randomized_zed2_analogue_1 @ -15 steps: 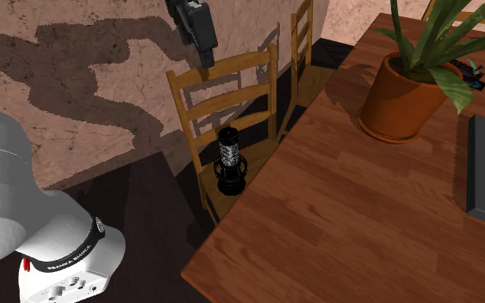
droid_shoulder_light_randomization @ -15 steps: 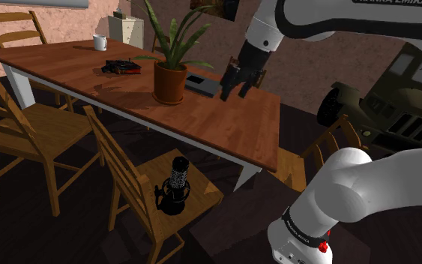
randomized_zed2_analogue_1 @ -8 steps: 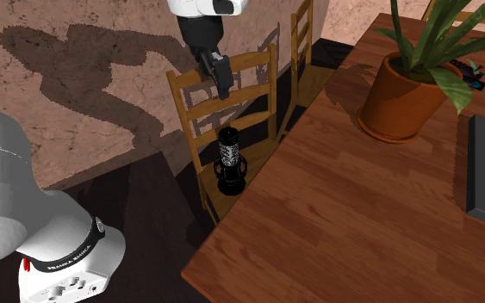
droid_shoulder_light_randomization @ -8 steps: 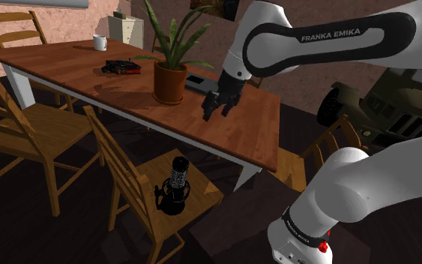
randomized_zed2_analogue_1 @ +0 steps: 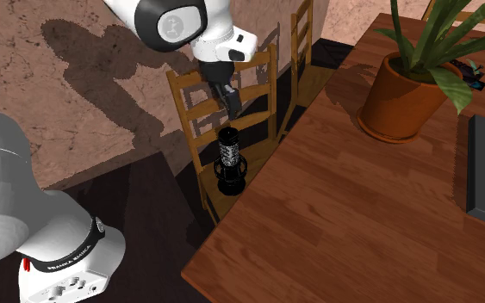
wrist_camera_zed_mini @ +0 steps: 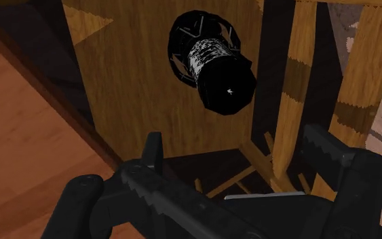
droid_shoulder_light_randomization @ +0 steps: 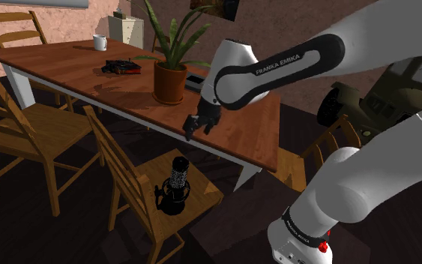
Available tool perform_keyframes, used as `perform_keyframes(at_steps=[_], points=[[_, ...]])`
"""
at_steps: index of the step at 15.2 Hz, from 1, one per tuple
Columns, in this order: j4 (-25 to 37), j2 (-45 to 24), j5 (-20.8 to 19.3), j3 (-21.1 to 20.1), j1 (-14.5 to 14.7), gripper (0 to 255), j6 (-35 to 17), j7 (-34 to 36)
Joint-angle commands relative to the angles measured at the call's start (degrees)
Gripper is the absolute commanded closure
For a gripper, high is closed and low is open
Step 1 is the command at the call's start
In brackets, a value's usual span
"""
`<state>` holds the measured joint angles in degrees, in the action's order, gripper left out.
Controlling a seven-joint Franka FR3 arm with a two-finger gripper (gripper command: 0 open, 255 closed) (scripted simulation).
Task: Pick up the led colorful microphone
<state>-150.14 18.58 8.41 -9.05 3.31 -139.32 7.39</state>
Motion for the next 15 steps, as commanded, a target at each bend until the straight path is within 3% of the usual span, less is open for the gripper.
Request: perform_keyframes(at_steps=[1,9,15], points=[[0.2,-4.43,0.08,-0.5,0.08,0,-4.25,0.2],[4.18,-23.4,-2.16,-2.03,0.58,0,-18.85,2.95],[4.2,-28.43,-3.31,-1.59,0.88,0,-23.81,3.5]])
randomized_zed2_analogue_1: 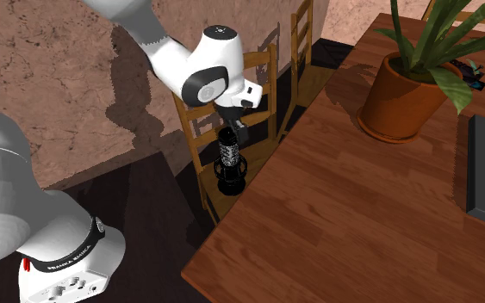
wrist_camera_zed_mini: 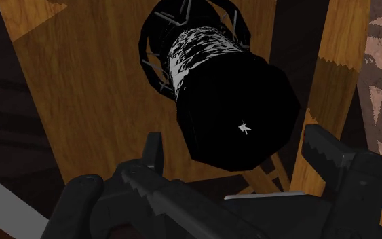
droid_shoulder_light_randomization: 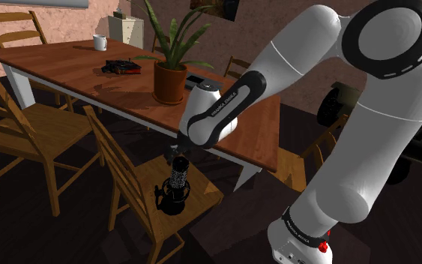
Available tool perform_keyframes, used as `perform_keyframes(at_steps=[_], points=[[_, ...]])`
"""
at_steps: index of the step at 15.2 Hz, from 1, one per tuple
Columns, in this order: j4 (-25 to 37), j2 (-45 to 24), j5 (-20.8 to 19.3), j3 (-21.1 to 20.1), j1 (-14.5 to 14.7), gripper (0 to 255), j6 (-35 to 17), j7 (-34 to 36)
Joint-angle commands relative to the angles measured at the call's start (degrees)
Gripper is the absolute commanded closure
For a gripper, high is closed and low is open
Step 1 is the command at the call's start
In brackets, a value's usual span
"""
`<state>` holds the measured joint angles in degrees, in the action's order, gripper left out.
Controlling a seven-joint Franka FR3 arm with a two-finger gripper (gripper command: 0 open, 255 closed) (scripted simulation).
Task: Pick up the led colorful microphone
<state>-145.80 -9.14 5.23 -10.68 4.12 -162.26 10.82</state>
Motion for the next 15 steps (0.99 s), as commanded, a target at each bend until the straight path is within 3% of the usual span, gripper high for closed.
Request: perform_keyframes(at_steps=[1,3,4,15], points=[[-0.08,-1.58,-0.35,0.16,0.14,0,-1.69,0.19],[-0.05,-2.08,-0.46,0.23,0.2,0,-2.15,0.24],[-0.07,-1.94,-0.42,0.22,0.18,255,-2.02,0.21],[-0.16,-0.35,-0.05,-0.01,0.03,255,-0.54,0.04]])
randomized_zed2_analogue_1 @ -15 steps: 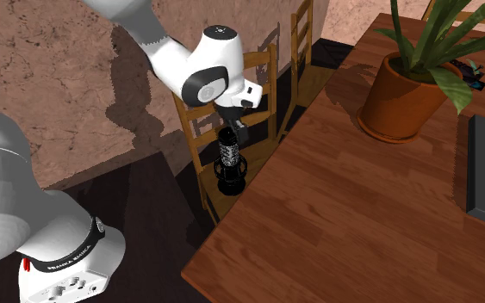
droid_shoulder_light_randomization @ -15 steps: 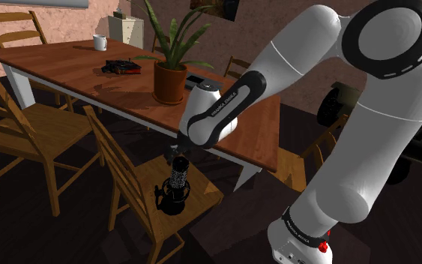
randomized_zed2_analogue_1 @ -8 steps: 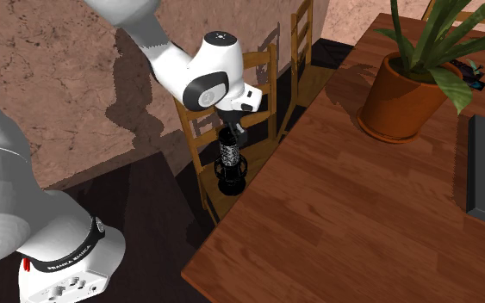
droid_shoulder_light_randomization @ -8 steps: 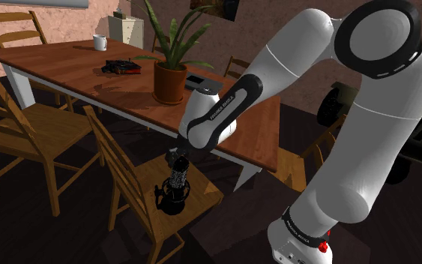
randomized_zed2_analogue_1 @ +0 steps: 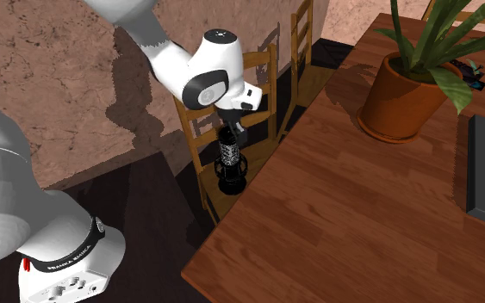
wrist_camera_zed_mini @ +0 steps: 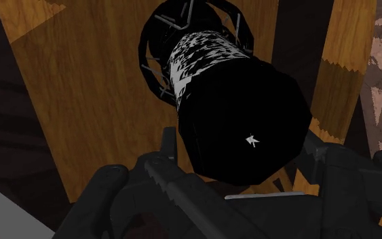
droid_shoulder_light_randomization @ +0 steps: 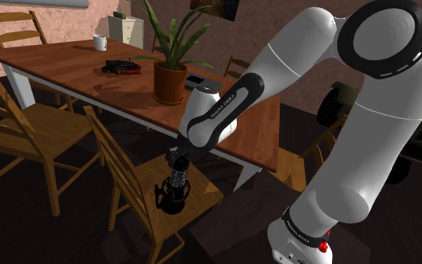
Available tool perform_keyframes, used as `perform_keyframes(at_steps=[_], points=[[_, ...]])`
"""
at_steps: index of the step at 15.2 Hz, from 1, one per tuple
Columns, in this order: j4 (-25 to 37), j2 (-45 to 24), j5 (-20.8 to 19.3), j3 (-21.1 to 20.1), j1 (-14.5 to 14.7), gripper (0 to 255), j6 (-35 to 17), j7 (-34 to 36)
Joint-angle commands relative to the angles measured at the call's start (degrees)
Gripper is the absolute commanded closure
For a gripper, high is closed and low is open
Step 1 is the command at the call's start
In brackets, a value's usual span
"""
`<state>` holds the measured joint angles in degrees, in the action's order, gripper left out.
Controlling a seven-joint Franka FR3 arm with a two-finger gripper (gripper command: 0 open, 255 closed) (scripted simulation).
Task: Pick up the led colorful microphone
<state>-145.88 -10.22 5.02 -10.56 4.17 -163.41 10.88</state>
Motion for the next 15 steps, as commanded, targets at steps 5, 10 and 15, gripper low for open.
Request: perform_keyframes(at_steps=[5,10,15], points=[[-0.1,4.93,1.12,-0.54,-0.32,255,4.75,-0.49],[0.23,8.87,1.87,-0.69,-0.44,255,9.0,-0.81],[0.62,11.21,2.22,-0.68,-0.46,255,11.7,-0.94]])
